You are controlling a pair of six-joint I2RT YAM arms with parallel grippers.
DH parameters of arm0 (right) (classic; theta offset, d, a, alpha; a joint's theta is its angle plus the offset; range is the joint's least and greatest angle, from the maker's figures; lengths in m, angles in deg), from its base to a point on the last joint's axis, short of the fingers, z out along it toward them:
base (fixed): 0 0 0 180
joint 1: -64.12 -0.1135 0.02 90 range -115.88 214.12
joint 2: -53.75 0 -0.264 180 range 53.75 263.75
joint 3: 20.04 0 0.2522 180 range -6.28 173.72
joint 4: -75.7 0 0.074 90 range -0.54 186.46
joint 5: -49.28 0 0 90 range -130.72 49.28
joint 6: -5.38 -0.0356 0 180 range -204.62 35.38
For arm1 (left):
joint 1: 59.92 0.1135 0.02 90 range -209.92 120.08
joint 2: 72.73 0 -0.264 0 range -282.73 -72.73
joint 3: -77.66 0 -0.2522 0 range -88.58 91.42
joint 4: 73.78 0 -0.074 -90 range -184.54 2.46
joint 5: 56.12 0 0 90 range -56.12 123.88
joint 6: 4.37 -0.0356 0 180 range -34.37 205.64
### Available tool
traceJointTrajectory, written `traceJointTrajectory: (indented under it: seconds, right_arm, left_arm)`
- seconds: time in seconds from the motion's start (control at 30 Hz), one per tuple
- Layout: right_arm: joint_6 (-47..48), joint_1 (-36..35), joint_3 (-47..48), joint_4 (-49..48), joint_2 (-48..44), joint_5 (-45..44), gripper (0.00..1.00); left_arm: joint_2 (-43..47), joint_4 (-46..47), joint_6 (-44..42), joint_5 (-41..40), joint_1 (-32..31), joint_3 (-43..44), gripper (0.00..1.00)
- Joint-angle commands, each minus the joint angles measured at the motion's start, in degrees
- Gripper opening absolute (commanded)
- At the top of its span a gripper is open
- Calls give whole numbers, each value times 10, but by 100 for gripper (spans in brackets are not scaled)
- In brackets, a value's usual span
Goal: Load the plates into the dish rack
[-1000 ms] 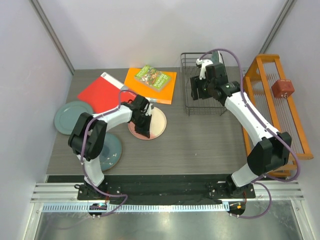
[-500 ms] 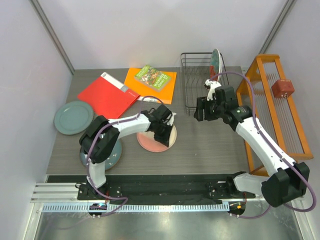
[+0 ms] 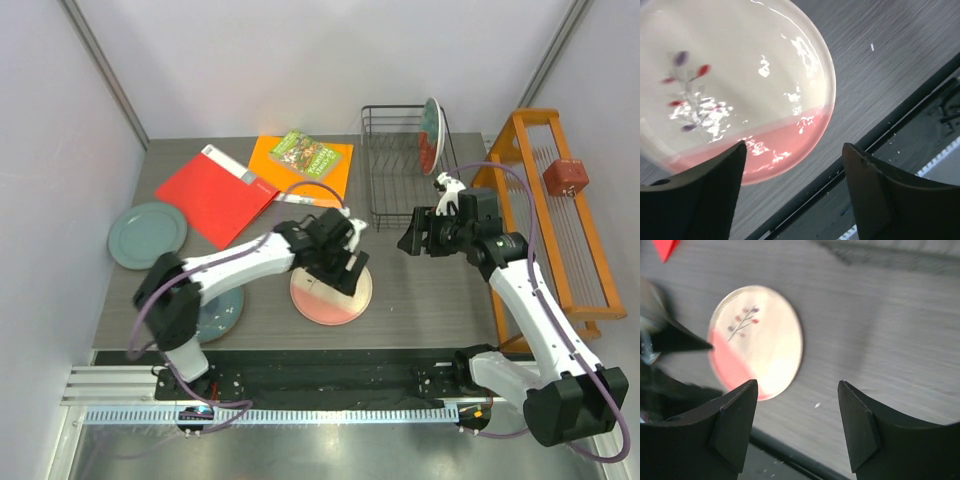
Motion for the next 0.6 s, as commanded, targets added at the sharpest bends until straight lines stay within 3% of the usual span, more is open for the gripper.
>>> traceJointTrajectory:
  seconds: [0.0, 0.1, 0.27, 0.43, 0.57]
  right_arm:
    - [-76, 3, -77, -43, -13, 163, 71]
    - [-125, 4, -143, -91, -3, 212, 73]
    - [-185, 7, -237, -173, 5, 232, 75]
    - [-208, 7, -254, -217, 35, 234, 76]
    - [-215, 7, -265, -228, 56, 229, 76]
  left_arm:
    - [165, -24, 5, -13, 74, -53, 82]
    - [239, 10, 60, 38, 152, -152, 89]
    - [267, 105, 120, 155, 267, -283, 79]
    - [245, 207, 139, 209, 308, -331, 74]
    - [216, 229, 149, 209, 328, -342, 68]
